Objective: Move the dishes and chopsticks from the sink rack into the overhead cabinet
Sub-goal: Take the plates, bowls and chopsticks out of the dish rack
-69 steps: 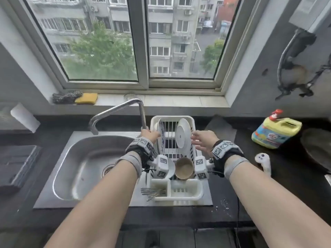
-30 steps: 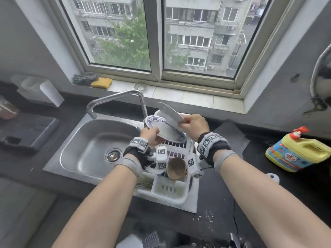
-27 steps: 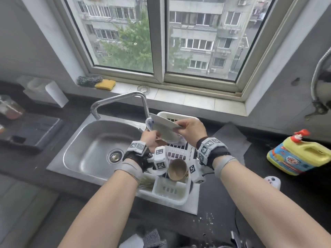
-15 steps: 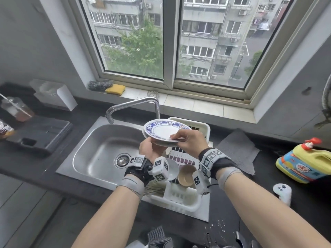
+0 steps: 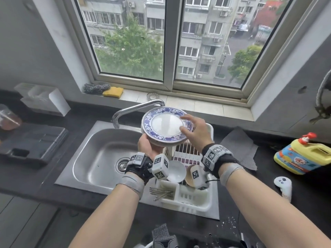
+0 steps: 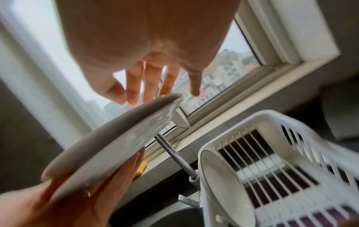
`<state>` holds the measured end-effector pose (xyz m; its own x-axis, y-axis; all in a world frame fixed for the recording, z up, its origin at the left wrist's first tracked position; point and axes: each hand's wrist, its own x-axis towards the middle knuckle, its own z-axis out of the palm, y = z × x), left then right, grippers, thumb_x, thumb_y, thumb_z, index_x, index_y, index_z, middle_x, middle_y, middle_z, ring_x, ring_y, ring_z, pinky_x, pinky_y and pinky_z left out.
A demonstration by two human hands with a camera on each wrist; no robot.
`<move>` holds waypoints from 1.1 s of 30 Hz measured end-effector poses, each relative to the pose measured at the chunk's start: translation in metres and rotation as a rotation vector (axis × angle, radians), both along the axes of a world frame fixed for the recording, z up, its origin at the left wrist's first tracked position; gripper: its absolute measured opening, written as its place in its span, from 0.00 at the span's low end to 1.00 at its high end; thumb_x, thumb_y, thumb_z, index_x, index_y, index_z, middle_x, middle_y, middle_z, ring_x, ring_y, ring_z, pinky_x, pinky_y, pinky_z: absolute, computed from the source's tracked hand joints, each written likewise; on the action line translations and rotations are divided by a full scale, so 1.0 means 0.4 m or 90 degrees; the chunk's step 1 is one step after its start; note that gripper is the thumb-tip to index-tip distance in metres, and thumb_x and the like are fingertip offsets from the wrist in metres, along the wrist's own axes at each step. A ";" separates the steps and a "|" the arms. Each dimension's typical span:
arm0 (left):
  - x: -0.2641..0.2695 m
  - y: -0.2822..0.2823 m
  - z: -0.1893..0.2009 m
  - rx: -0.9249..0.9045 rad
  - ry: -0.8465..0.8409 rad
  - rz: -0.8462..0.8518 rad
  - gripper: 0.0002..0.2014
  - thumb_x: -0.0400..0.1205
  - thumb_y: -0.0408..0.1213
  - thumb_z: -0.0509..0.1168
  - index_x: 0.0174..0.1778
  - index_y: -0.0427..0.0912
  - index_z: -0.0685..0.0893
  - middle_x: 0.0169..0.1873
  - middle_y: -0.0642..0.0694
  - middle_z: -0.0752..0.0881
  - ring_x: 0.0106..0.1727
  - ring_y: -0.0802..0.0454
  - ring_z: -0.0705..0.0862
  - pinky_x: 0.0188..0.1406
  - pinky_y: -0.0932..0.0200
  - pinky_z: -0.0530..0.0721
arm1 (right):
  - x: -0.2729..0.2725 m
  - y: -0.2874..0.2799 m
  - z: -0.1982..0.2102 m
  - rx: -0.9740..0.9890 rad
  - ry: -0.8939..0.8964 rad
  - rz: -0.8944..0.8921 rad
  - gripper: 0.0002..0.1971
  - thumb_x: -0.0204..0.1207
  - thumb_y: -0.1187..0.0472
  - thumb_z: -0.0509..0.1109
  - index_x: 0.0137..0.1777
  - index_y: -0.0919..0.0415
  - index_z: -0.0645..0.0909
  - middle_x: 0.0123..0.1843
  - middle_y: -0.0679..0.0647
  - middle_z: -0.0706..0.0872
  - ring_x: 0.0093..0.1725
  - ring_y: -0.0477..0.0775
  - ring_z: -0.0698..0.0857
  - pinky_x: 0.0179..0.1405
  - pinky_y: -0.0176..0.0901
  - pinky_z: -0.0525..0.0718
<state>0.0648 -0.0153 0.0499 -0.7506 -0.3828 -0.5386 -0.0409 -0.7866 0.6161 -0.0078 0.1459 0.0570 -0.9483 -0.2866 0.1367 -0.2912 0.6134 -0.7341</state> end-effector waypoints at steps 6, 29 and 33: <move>-0.015 -0.011 0.002 0.025 0.005 -0.003 0.26 0.89 0.57 0.55 0.55 0.38 0.88 0.46 0.33 0.93 0.47 0.34 0.93 0.56 0.33 0.88 | -0.018 -0.016 -0.040 -0.369 -0.452 -0.117 0.18 0.87 0.58 0.63 0.74 0.63 0.72 0.55 0.67 0.90 0.40 0.59 0.93 0.39 0.54 0.93; 0.097 -0.048 -0.138 -0.080 -0.264 -0.067 0.19 0.86 0.36 0.67 0.70 0.28 0.81 0.62 0.29 0.87 0.35 0.38 0.87 0.11 0.53 0.84 | -0.065 -0.013 -0.240 -0.159 -0.552 -0.109 0.20 0.87 0.49 0.62 0.68 0.65 0.79 0.57 0.60 0.88 0.46 0.57 0.89 0.44 0.49 0.89; 0.096 -0.096 -0.192 -0.075 -0.302 -0.036 0.19 0.84 0.37 0.70 0.68 0.30 0.83 0.60 0.28 0.88 0.41 0.36 0.89 0.16 0.53 0.86 | -0.094 -0.080 -0.270 -0.114 -0.526 -0.119 0.21 0.85 0.48 0.64 0.57 0.69 0.83 0.51 0.64 0.88 0.41 0.57 0.84 0.46 0.50 0.86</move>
